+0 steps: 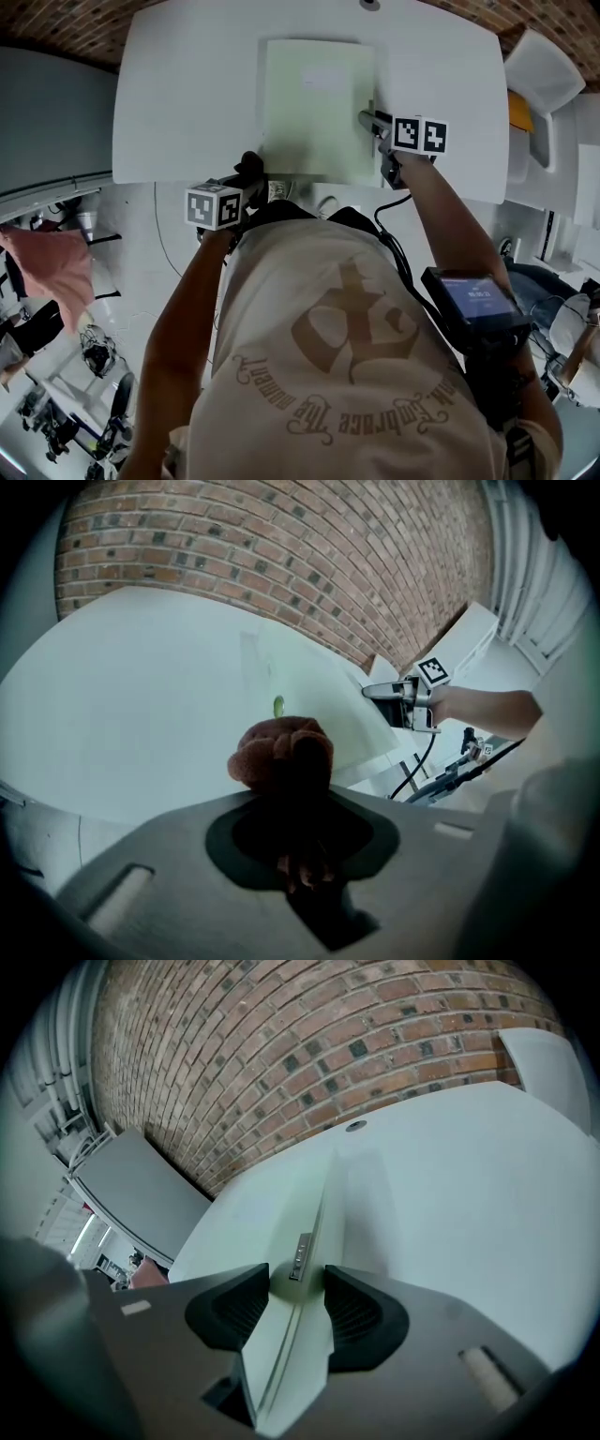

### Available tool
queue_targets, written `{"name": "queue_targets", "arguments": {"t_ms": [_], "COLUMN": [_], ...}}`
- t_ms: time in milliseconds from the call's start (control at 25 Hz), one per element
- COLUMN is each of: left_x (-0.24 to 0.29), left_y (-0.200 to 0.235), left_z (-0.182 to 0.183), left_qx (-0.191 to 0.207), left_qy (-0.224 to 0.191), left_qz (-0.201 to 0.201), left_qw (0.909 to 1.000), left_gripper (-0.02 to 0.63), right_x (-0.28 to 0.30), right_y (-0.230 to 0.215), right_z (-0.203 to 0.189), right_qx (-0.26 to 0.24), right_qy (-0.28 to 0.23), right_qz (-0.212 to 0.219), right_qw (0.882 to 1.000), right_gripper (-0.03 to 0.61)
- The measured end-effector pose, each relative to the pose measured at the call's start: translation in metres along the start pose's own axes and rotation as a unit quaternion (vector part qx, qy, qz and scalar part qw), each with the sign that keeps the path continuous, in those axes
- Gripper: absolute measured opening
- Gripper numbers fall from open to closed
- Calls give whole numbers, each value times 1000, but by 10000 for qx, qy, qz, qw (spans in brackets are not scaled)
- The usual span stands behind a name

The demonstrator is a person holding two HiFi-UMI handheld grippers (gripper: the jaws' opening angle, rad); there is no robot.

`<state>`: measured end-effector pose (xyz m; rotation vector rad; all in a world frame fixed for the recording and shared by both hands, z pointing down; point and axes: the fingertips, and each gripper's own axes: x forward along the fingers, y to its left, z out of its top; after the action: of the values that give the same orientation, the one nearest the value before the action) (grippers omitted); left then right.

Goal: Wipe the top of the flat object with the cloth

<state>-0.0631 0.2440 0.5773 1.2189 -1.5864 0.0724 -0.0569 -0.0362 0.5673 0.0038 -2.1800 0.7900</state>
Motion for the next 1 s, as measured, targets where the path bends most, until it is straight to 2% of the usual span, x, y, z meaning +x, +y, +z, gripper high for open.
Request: {"name": "queue_targets", "arguments": {"t_ms": [240, 400, 520, 600, 680, 760, 1000], "left_x": [-4, 1, 10, 17, 24, 32, 58], "left_y": [-28, -41, -47, -51, -54, -61, -91], "left_z": [-30, -48, -48, -38, -29, -24, -21], "left_qx": [-409, -993, -1467, -1590, -1517, -1301, -866], "left_qy": [-124, -113, -246, -467, -521, -368, 113], "left_qz": [101, 179, 247, 336, 493, 545, 293], "left_qw": [9990, 9948, 9886, 9856, 9858, 9893, 9957], "left_gripper": [80, 80, 80, 80, 80, 80, 80], "right_x": [-7, -9, -8, -7, -5, -3, 1], "right_y": [8, 12, 13, 13, 14, 15, 17], "right_z": [2, 3, 3, 3, 2, 2, 0], "right_qx": [-208, -319, -362, -371, -368, -381, -451], "right_qy": [72, 66, 64, 66, 91, 140, 263], "right_qz": [133, 208, 260, 306, 352, 389, 480], "right_qw": [9997, 9993, 9990, 9988, 9987, 9984, 9975], "right_gripper": [199, 201, 202, 202, 202, 202, 202]}}
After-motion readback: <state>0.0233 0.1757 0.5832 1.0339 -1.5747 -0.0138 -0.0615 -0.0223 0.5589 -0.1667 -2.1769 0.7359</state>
